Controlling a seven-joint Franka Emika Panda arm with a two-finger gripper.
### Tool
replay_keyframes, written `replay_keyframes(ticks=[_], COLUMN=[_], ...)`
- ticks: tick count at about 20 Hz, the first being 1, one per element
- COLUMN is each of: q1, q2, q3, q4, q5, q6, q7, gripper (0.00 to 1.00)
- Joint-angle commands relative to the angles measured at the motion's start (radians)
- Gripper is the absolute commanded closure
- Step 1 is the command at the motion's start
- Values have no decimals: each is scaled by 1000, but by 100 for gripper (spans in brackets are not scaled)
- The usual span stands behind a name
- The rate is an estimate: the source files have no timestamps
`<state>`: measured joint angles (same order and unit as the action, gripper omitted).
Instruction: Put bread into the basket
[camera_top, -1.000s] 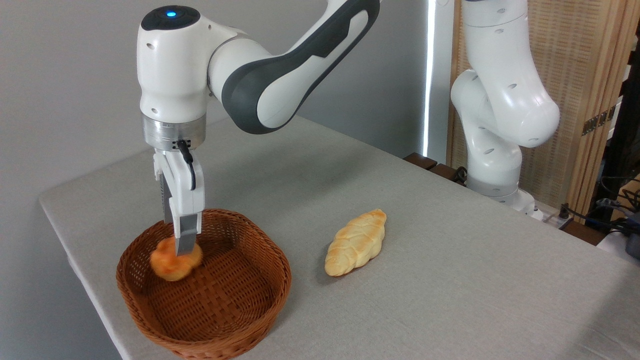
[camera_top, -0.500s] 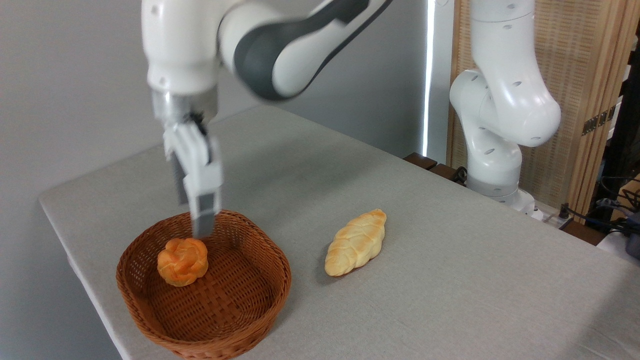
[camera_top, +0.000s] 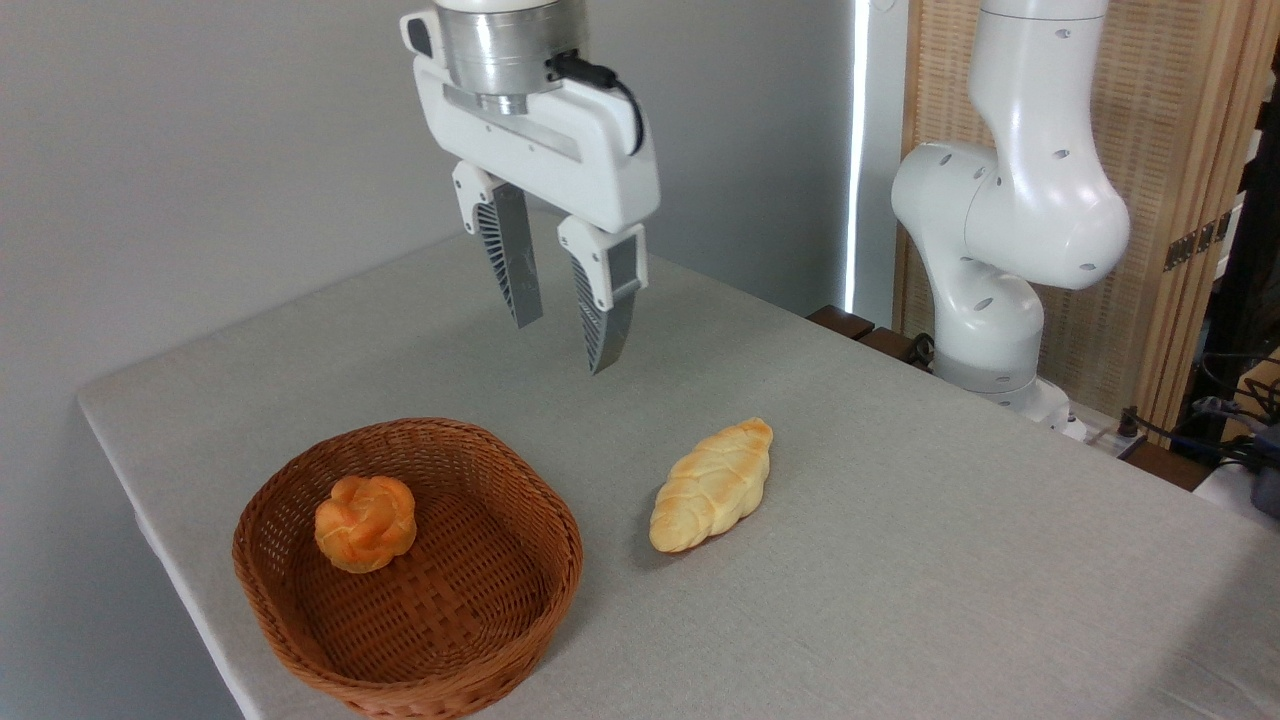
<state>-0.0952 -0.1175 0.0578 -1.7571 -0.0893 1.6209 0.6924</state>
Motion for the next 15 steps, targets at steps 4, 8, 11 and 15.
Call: replay_keyframes(ticks=[4,8,11,15], q1=[-3,-9,-11,-11], q2=[16,19,39,47], q3=[-62,-47,-38,-32], q4=[-6,-4,31,47], q5=[51,51,51,43], q6=[89,86,80,79], q7=[-82,-77,-74,-73], gripper=[0,0,0,0])
